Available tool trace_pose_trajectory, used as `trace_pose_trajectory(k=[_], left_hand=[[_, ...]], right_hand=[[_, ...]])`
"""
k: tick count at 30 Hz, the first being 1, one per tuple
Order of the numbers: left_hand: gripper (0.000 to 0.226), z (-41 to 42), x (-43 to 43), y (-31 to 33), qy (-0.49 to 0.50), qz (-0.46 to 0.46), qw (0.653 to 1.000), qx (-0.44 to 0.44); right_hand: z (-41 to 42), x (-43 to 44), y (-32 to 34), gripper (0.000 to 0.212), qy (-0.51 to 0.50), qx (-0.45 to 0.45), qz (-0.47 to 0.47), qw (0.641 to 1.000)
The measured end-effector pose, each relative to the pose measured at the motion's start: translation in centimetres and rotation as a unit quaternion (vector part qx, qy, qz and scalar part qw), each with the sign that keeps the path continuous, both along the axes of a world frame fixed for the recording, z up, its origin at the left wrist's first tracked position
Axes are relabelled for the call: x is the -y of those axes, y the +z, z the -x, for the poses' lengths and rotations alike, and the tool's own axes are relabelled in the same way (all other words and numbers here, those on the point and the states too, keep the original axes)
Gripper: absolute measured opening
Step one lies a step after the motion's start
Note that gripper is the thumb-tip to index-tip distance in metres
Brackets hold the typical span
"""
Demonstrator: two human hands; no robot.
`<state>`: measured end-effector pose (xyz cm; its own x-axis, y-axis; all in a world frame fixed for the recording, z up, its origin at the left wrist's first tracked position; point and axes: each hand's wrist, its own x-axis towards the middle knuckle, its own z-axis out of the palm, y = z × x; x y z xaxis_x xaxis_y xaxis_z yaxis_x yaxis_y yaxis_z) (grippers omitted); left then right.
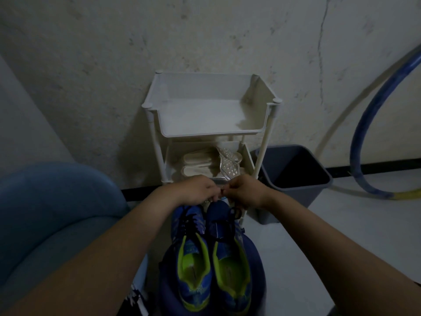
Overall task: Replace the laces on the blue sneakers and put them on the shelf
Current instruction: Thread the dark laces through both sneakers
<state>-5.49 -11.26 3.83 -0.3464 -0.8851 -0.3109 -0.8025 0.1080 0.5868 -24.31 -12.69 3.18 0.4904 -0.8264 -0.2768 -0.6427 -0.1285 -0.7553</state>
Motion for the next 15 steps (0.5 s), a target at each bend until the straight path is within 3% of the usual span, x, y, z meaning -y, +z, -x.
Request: trace_pose_trajectory(k=[4,10,13,15], left_hand=[[0.025,-1.3,0.5,-0.1,0.021,-0.003,1.0,0.022],[0.029,-3.3,0.8,-0.6,0.065,-0.014,0.995,0.077],[0.029,-2.8,0.6,-0.9,0.06,-0.01,0.996,0.058],[0.03,-1.9,0.4,-1.3,0.046,-0.017,0.998,0.032]], right_hand=[[1.7,1.4,-1.3,0.016,-0.039,-0.133,0.089,0.986],[3.2,2.1,-3.1,0.018,-0.125,-0.269,0.109,0.949],[2.4,1.5,-2.6,0.028,-0.081,-0.257,0.127,0.955],[1.4,0.7,-2.2,0.044,-0.029,-0.157,0.118,0.98]])
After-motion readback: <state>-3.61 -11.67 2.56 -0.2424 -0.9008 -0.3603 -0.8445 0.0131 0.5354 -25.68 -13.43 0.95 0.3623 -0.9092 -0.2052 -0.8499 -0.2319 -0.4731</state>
